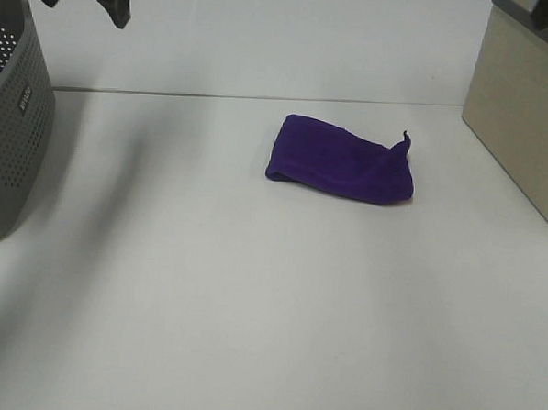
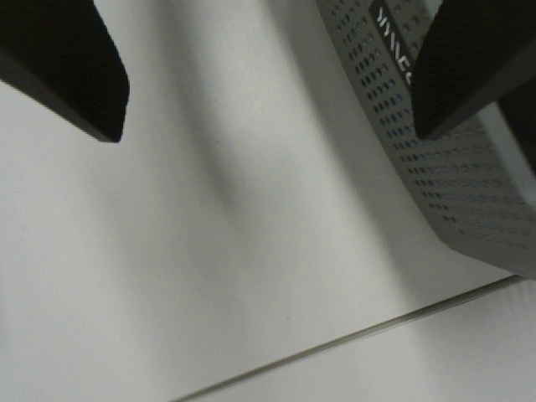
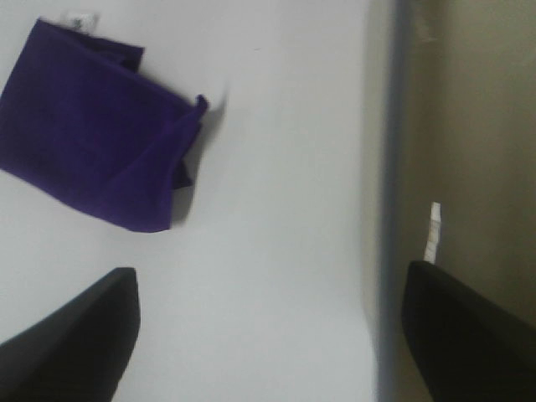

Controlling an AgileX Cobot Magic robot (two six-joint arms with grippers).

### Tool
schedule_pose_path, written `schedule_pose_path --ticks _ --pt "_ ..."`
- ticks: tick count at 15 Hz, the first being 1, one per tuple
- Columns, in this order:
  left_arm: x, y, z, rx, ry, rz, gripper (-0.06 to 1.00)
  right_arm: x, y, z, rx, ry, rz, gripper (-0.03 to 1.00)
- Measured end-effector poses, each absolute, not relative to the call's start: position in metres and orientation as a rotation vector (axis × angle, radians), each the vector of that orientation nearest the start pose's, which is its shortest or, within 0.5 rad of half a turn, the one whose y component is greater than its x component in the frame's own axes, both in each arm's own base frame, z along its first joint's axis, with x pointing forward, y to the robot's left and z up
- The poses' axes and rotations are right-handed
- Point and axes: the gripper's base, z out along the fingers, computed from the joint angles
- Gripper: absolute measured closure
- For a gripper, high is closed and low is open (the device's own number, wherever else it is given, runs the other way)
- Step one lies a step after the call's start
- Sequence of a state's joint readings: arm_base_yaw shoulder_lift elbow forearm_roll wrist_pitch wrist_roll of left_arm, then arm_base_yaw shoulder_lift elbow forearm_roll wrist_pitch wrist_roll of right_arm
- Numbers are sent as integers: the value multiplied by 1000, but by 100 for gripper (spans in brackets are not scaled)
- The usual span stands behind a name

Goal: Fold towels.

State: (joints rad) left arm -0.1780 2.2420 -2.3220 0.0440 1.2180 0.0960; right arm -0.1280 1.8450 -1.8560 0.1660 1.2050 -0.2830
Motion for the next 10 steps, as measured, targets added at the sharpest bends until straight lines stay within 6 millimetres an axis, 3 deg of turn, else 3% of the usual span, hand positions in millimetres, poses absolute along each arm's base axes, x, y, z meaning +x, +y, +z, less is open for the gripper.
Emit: schedule_pose_path --ticks 2,3,5,6,8,10 --pt "474 -67 337 301 2543 33 10 366 -69 368 12 2632 60 13" --pt "464 -60 350 270 2532 32 10 344 -73 374 57 2630 55 13" --pt "437 -51 369 219 2545 29 10 291 -61 381 65 2631 62 13" --pt "412 -46 379 201 2555 42 10 251 -47 384 65 2610 105 13" --pt "384 -43 371 179 2629 36 10 209 -30 380 80 2546 197 13" --pt "354 -39 365 174 2677 33 10 169 -18 372 35 2462 175 13"
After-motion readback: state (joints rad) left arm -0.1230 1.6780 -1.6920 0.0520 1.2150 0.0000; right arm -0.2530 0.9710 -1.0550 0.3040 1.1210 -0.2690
